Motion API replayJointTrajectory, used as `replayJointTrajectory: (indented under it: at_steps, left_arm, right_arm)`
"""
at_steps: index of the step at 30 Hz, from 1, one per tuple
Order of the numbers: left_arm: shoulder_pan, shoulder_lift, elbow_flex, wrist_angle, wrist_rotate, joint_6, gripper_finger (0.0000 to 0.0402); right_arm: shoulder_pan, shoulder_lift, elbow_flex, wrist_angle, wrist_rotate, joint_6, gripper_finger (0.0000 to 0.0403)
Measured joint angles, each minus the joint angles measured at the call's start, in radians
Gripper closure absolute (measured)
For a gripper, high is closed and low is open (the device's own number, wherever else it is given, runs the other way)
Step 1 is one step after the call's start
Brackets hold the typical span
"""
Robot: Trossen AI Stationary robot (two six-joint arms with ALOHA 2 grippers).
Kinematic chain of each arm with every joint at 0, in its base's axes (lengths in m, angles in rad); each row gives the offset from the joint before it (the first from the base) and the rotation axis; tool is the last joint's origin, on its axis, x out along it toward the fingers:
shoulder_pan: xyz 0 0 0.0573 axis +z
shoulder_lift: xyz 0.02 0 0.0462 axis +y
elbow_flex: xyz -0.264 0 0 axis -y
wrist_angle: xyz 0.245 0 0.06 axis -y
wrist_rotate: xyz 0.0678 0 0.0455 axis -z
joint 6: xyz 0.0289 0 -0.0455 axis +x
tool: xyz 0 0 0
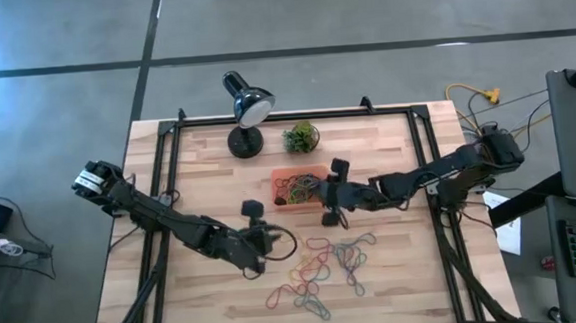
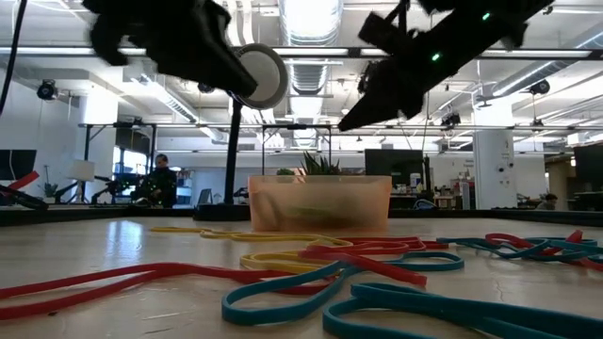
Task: Pick and place rubber bands into bin
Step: Put the yellow rubber band into the orange bin
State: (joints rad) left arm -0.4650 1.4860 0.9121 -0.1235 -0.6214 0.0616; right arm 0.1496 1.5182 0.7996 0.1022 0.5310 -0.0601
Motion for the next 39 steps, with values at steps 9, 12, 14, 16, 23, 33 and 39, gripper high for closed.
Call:
replayJointTrajectory:
  at_steps: [9, 12, 14, 16, 23, 33, 39]
  left_arm:
    - [0.073, 0.001, -0.125, 0.009, 0.147, -0.118, 0.0331]
    - [0.112, 0.001, -0.164, 0.017, 0.19, -0.173, 0.0331]
    - [0.14, 0.001, -0.197, 0.061, 0.239, -0.196, 0.0331]
    - [0.168, 0.001, -0.231, 0.114, 0.288, -0.213, 0.0331]
    - [0.234, 0.001, -0.355, 0.336, 0.432, -0.235, 0.0331]
    - [0.246, 0.16, -0.367, 0.498, 0.54, -0.263, 0.0331]
    - [0.254, 0.252, -0.322, 0.517, 0.569, -0.265, 0.0331]
  right_arm:
    - [0.183, -0.113, 0.006, -0.129, -0.095, 0.041, 0.0314]
    - [0.244, -0.134, 0.004, -0.129, -0.095, 0.052, 0.032]
    - [0.278, -0.144, 0.004, -0.129, -0.095, 0.054, 0.0323]
    - [0.307, -0.147, 0.005, -0.128, -0.095, 0.054, 0.0327]
    - [0.364, -0.147, 0.002, -0.127, -0.09, 0.088, 0.0335]
    - [0.366, -0.147, -0.008, -0.128, -0.087, 0.122, 0.0331]
    - [0.366, -0.147, -0.012, -0.129, -0.087, 0.14, 0.0335]
